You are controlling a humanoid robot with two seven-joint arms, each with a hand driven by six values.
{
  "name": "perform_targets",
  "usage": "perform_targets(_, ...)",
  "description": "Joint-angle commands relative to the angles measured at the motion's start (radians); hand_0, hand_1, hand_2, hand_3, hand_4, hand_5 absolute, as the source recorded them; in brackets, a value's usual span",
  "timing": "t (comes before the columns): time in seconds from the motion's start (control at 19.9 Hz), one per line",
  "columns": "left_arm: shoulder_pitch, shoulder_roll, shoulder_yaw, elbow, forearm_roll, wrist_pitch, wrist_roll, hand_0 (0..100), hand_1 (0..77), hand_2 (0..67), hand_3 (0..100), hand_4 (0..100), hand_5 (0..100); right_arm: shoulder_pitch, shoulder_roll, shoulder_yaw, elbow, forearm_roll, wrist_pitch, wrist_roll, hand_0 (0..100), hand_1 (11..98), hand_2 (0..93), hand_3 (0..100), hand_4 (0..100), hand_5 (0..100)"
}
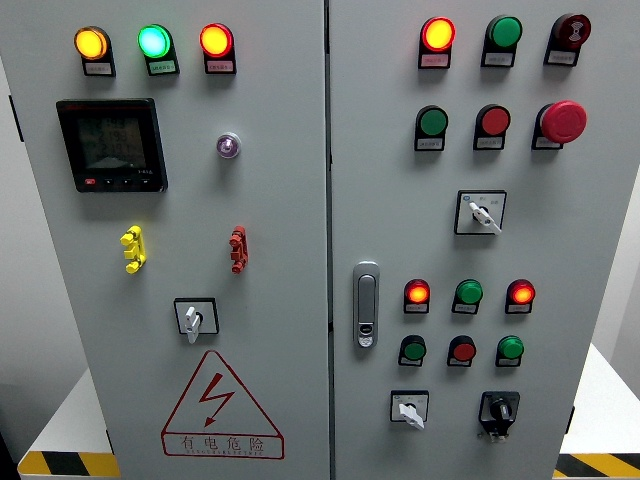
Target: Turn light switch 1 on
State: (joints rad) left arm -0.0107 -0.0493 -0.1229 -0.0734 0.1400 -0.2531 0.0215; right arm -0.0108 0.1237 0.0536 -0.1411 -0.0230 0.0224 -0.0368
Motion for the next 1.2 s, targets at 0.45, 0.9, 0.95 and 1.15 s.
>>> perform_targets(0.45,0.000,-0.001,0.002,0.007,0.003,0.000,0.000,0,0.0,0.0,0,0,0,0.000,0.0006,0.002,0.000,0.000,0.001,0.000,0,20.1,0.0,20,19,10)
perform_targets(0.9,0.000,-0.007,-0.052,0.000,0.058,0.002,0.000,0,0.0,0.0,0,0,0,0.000,0.0006,0.000,0.000,0.000,0.001,0.000,0,20.1,0.0,20,19,10)
perform_targets(0.95,0.000,-0.007,-0.114,0.000,0.111,0.002,0.000,0,0.0,0.0,0,0,0,0.000,0.0006,0.000,0.000,0.000,-0.001,0.000,0,20.1,0.0,20,19,10)
perform_targets(1.15,0.000,-0.009,-0.425,0.000,0.419,0.002,0.000,0,0.0,0.0,0,0,0,0.000,0.0006,0.002,0.000,0.000,0.001,0.000,0,20.1,0.0,20,19,11)
